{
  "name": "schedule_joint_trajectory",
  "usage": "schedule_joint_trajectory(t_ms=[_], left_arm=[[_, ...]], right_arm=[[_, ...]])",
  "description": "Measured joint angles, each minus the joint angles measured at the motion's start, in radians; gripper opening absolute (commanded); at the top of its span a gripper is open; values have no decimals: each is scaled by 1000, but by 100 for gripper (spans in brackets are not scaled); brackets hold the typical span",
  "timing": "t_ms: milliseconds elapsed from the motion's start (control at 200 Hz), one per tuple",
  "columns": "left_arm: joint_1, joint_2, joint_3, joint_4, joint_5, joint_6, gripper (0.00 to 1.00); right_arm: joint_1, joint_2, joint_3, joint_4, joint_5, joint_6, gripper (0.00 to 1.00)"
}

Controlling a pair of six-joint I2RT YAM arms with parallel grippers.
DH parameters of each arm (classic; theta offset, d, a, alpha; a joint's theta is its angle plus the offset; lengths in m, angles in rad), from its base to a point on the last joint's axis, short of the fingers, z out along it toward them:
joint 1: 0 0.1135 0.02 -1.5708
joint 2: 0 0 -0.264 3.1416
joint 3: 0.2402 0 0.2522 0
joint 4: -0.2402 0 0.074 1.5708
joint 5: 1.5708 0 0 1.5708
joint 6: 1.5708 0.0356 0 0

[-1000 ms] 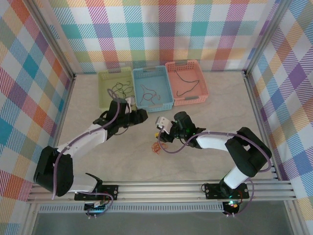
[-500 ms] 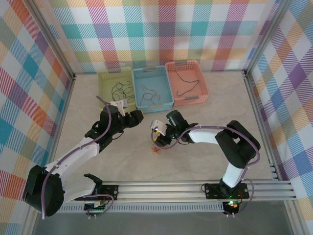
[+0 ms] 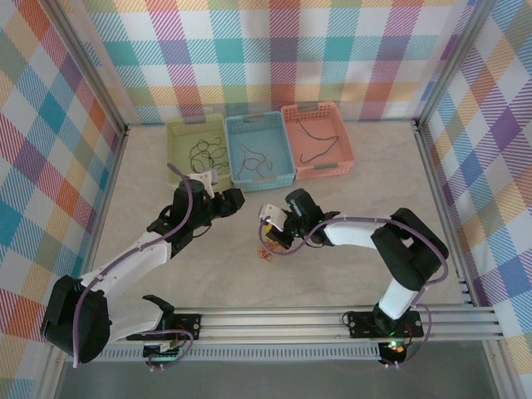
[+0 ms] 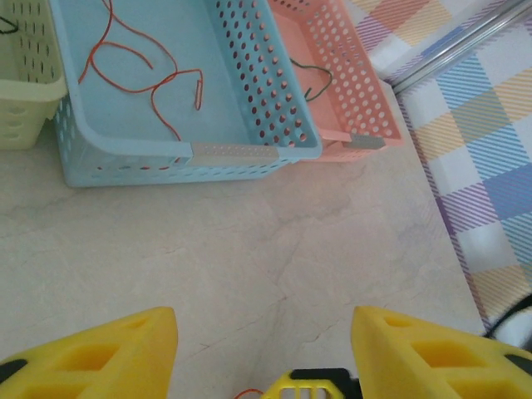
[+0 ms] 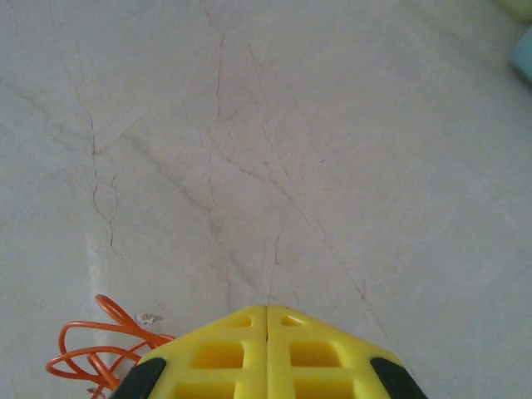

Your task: Untangle the cables

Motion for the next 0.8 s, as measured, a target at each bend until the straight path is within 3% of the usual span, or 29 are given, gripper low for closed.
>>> schedule_joint_trajectory(t_ms=[95,210,325,495,805], left_arm=[[-7,31,0,0,13,-3,58],[-20,51,1,-2,21,-4,58],[-22,39,1,-11,-3,-3,58],[-22,-17,1,-32,-62,1,58],[-22,-31,1,-39,-78,1,58]], right_arm=[[-2,-40,-31,54,18,11,0],[-12,-53,-35,76,-15,22,32],[-15,-46,-27,48,-97,-6,44],[-11,-37,-18,3,-174,-59,51],[-8,9,26,-90,-223,-107,52]])
